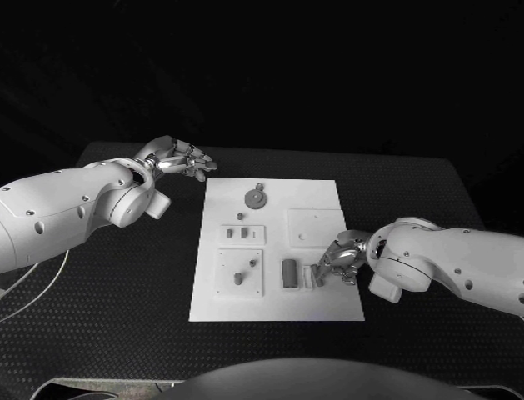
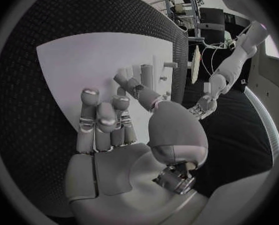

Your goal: Assemble the parts on the task board

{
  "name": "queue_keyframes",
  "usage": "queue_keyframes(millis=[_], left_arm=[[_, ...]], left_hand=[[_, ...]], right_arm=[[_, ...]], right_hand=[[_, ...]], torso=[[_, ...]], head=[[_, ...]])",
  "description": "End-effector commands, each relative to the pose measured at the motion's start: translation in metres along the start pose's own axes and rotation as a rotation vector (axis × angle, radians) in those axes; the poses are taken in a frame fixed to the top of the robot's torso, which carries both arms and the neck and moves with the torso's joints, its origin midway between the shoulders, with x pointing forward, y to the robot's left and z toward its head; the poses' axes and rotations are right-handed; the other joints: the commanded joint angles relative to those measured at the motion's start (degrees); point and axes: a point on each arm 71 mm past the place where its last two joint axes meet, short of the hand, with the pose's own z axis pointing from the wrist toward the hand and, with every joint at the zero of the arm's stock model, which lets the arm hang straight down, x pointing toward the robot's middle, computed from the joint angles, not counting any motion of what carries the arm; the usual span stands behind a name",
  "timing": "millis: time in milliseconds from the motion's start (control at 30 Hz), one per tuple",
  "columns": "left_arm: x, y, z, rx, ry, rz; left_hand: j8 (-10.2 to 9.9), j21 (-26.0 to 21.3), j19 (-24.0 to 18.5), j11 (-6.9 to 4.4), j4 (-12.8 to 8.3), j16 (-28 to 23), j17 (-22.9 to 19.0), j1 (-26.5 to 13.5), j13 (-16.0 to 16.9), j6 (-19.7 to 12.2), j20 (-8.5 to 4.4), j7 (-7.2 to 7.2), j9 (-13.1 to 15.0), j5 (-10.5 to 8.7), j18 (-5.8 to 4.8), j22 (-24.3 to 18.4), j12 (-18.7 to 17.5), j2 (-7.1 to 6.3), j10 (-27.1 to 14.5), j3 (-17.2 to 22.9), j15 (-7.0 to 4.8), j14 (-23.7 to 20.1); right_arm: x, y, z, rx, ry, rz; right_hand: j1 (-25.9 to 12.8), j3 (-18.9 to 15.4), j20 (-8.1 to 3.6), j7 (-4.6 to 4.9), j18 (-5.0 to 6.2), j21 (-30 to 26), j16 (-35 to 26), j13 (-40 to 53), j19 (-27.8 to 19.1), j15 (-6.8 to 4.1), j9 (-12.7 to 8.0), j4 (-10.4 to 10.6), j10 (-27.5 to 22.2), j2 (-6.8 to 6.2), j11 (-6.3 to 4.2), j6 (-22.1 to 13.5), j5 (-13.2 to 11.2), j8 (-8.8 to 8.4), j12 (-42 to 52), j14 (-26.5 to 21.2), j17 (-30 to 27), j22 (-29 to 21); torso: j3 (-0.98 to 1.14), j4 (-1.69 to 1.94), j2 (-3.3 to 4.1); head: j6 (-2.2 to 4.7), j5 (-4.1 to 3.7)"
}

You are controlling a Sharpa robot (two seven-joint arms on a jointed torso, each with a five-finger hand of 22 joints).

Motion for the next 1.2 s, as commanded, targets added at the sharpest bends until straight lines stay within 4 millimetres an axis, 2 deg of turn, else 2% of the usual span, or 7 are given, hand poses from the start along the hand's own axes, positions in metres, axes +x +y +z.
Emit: queue_keyframes(millis=[33, 367, 767, 1200], left_arm=[[0.002, -0.002, 0.001, 0.008, 0.016, 0.001], [0.002, -0.003, 0.001, 0.008, 0.018, 0.001], [0.002, -0.002, 0.001, 0.006, 0.02, 0.001], [0.003, -0.002, 0.0, 0.005, 0.022, 0.0]], left_hand=[[0.1, 0.4, -0.5, -0.28, 0.4, -0.3, 0.1, -0.1, 0.0, -0.1, 0.06, -0.04, -0.1, -0.28, -0.3, 0.0, 0.1, 0.1, 0.1, 0.1, 0.14, 0.2], [0.1, 0.4, -0.5, -0.28, 0.4, -0.4, 0.1, -0.1, 0.0, -0.1, 0.07, -0.04, -0.1, -0.28, -0.3, 0.0, 0.1, 0.09, 0.1, 0.1, 0.14, 0.2], [0.1, 0.4, -0.5, -0.27, 0.4, -0.4, 0.2, -0.1, 0.0, -0.1, 0.07, -0.03, -0.1, -0.29, -0.31, 0.0, 0.1, 0.06, 0.1, 0.1, 0.15, 0.2], [0.1, 0.4, -0.5, -0.26, 0.4, -0.5, 0.2, -0.1, 0.0, -0.1, 0.08, -0.02, -0.1, -0.29, -0.31, 0.0, 0.1, 0.04, 0.1, 0.1, 0.15, 0.2]], right_arm=[[0.001, 0.001, 0.001, -0.007, 0.014, 0.044], [0.0, 0.005, 0.007, -0.007, -0.001, 0.012], [-0.002, -0.001, 0.013, 0.032, -0.001, -0.109], [0.004, 0.002, 0.013, 0.024, 0.011, -0.149]], right_hand=[[-0.1, 0.2, 0.01, 0.11, 1.79, 0.3, 0.3, 0.0, 0.4, -0.06, 0.6, 0.3, 0.3, 0.24, 0.09, 0.3, 0.3, 0.6, 0.3, 0.2, 0.1, 1.1], [-0.3, 0.1, 0.03, 0.11, 1.79, 0.3, 0.3, 0.0, 0.4, -0.07, 0.5, 0.3, 0.3, 0.21, 0.09, 0.3, 0.3, 0.59, 0.3, 0.2, 0.0, 1.0], [-1.9, -0.5, 0.27, 0.1, 1.79, 0.2, 0.1, -0.1, 0.4, -0.08, 0.4, 0.5, 0.1, 0.07, 0.09, 0.4, 0.3, 0.53, 0.2, 0.1, 0.0, 0.9], [-1.9, -0.5, 0.27, 0.1, 1.79, 0.2, 0.1, -0.1, 0.4, -0.08, 0.4, 0.5, 0.1, 0.07, 0.09, 0.4, 0.3, 0.53, 0.2, 0.1, 0.0, 0.9]], torso=[[0.0, -0.07, 0.02], [0.08, -0.02, 0.03], [-0.02, -0.03, 0.01], [0.03, -0.03, 0.01]], head=[[-0.04, -0.04], [-0.07, -0.05], [-0.29, -0.02], [-0.35, 0.05]])
